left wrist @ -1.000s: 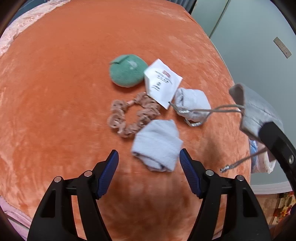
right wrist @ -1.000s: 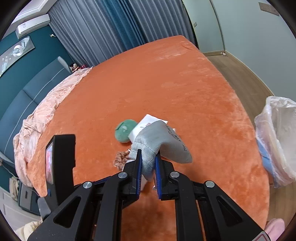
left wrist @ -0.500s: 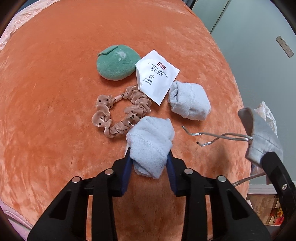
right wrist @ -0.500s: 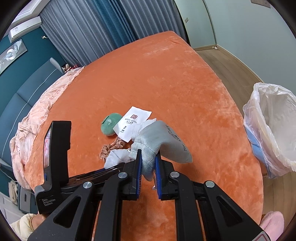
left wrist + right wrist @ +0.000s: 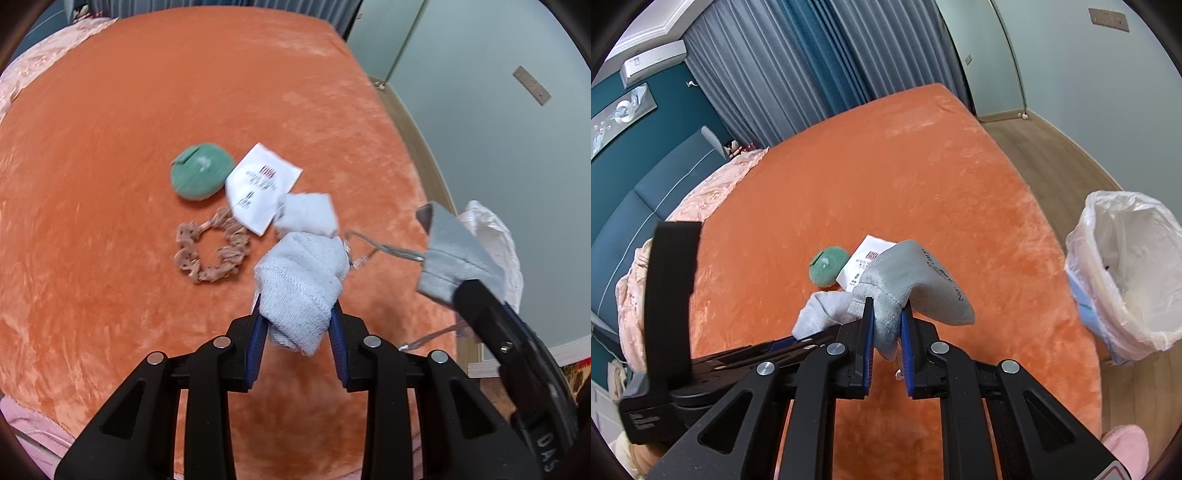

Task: Collect trash
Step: 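Carry the held pouch and sock over the trash bin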

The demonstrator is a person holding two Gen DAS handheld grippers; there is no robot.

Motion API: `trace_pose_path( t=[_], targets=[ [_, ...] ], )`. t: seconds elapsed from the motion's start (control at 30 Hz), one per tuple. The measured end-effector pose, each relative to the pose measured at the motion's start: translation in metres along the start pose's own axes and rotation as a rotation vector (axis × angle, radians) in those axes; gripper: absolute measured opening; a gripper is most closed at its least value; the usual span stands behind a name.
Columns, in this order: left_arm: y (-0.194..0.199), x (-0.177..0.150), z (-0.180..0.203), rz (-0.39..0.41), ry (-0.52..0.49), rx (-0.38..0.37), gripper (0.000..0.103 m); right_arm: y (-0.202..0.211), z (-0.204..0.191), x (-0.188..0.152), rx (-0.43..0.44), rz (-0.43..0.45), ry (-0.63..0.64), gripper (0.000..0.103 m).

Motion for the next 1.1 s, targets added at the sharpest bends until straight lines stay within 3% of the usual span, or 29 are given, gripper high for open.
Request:
trace_pose_path(
  t=[0.13, 0.47, 0.8, 1.1],
  targets=[
    [0.025, 0.002, 0.030, 0.056, -0.067, -0.031, 0.030, 0.024, 0.013, 0.009, -0.034, 0.047, 0.002, 0.012],
    [0.050, -0.005, 0.116, 0.097, -0.221, -0.124, 0.030, 0.089, 0.087, 0.027, -0.154, 0.175, -0.090, 0.012],
    [0.051, -0.019, 0.206, 0.107, -0.388, -0.187, 0.030, 0.136, 0.173, 0.022, -0.270, 0.245, -0.234, 0.012],
    [0.033, -0.044, 0.280, 0.083, -0.561, -0.216, 0.031, 0.154, 0.227, 0.000, -0.335, 0.263, -0.330, 0.012]
  ],
)
Point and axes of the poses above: each gripper's, at about its wrist camera, not at the fingertips, and y roughly against the way its jaws point, z to its right, x to its top, the point moved 10 cm from there along -y, roughly the way its jaws point, and after that the axes turned 11 degrees about y, right-handed, at the moved point
